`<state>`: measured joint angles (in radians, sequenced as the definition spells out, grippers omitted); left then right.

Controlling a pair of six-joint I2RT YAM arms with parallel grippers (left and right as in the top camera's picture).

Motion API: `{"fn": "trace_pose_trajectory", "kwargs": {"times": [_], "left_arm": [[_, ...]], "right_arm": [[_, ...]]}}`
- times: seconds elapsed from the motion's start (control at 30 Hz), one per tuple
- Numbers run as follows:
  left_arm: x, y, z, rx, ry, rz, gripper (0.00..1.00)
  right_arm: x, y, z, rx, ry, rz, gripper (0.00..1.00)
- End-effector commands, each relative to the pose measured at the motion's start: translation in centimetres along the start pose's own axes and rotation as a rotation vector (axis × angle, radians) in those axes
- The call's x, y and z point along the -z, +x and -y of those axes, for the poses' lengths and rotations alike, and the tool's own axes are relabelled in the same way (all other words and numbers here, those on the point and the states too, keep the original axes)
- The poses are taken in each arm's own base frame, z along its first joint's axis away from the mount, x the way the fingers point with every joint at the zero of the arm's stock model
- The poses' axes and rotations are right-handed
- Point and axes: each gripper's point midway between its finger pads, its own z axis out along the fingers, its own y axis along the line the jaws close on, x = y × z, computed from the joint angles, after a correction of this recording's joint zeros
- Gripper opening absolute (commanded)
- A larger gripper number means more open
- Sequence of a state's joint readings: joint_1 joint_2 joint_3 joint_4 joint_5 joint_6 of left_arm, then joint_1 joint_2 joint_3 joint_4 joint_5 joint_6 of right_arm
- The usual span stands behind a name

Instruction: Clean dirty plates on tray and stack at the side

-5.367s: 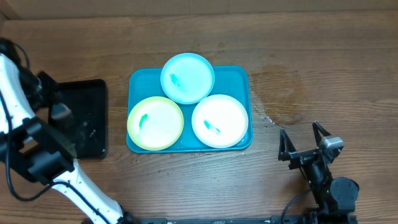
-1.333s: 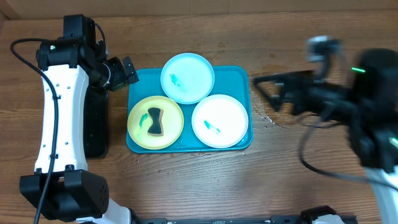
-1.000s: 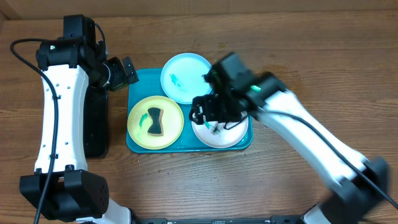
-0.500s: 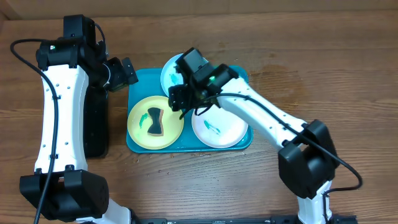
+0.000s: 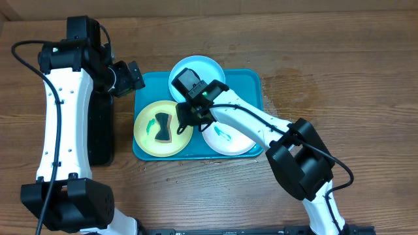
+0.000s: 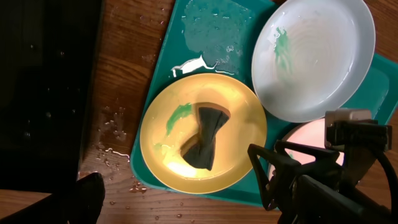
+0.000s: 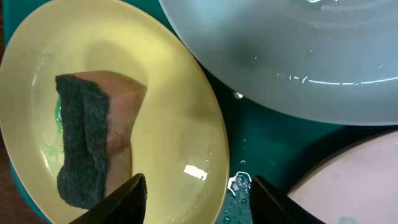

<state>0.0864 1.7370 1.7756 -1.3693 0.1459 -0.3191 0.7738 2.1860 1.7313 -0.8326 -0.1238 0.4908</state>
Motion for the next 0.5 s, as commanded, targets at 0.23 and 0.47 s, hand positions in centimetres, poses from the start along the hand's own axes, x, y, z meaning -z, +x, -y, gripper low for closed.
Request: {"fn": "trace_pose_trajectory", "kwargs": {"times": [0.23, 0.47], "left_arm": [[-0.4, 0.4, 0.6, -0.052, 0.010, -0.020, 0.89], [-3.9, 3.1, 0.7, -0.099, 0.010, -0.123, 0.83]], "right_arm": [[-2.5, 2.1, -0.1, -0.004, 0.001, -0.076, 0.41], [-2.5, 2.3, 0.1, -0.028, 0.012, -0.085, 0.29]]}}
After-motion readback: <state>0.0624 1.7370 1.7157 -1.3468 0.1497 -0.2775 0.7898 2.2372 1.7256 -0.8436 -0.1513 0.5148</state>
